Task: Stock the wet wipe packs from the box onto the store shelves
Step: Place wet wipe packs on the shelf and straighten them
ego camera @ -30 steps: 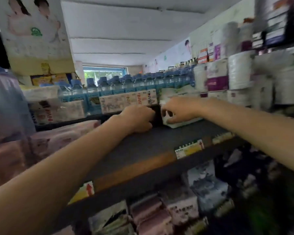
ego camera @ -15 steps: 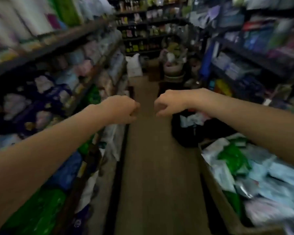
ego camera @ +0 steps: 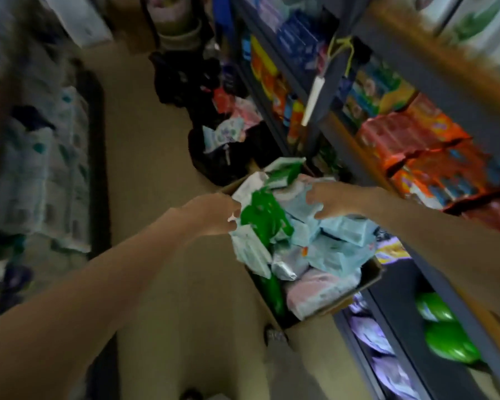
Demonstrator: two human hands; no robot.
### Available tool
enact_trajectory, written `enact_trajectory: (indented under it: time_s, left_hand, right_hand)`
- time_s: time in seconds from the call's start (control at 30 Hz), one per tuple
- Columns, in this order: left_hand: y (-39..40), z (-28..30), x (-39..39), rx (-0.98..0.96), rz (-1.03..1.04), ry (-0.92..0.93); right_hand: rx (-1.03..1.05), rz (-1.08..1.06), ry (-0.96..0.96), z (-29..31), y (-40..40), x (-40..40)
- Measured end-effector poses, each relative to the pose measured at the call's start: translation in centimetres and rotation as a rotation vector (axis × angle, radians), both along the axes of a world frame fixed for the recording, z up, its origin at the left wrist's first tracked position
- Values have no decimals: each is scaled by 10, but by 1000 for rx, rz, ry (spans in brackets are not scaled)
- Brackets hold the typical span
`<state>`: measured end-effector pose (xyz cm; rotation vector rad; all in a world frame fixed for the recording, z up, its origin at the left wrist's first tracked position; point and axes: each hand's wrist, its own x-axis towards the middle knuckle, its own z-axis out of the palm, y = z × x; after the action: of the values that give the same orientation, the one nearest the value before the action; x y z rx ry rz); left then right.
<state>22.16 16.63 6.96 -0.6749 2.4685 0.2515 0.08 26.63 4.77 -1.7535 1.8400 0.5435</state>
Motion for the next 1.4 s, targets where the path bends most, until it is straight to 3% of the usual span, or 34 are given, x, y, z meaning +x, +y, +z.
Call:
enact_trajectory:
  time_s: [0.23, 0.4, 0.53, 0.63, 0.73, 0.9, 1.03, 1.2, 1.3, 1.4]
  left_hand:
    - [26, -58, -88, 226, 31, 57]
    - [23, -78, -110, 274, 69, 59]
    - [23, -91, -124, 344, 264, 245]
    - [33, -101, -134, 360, 287, 289]
    - [47, -111, -140, 365, 212, 293]
    - [61, -124, -134, 123, 139, 301]
    - [59, -123, -122, 254, 185, 275]
    - [57, -122, -119, 291, 172, 240]
    - [60, -122, -119, 271, 171, 258]
    - [62, -124, -115, 294, 138, 209]
  right_hand:
    - [38, -58, 176, -68, 21, -68]
    - [200, 94, 148, -90, 36, -80]
    - [152, 230, 249, -93, 45, -90]
    - [72, 278, 226, -92, 38, -95]
    - [146, 290, 185, -91, 26, -96]
    - [165, 431, 298, -99, 21, -89]
    - [203, 432, 285, -99, 21, -85]
    - [47, 457, 290, -91, 49, -88]
    - [-223, 556, 290, -99, 62, -82]
    - [-308, 615, 230, -109, 63, -82]
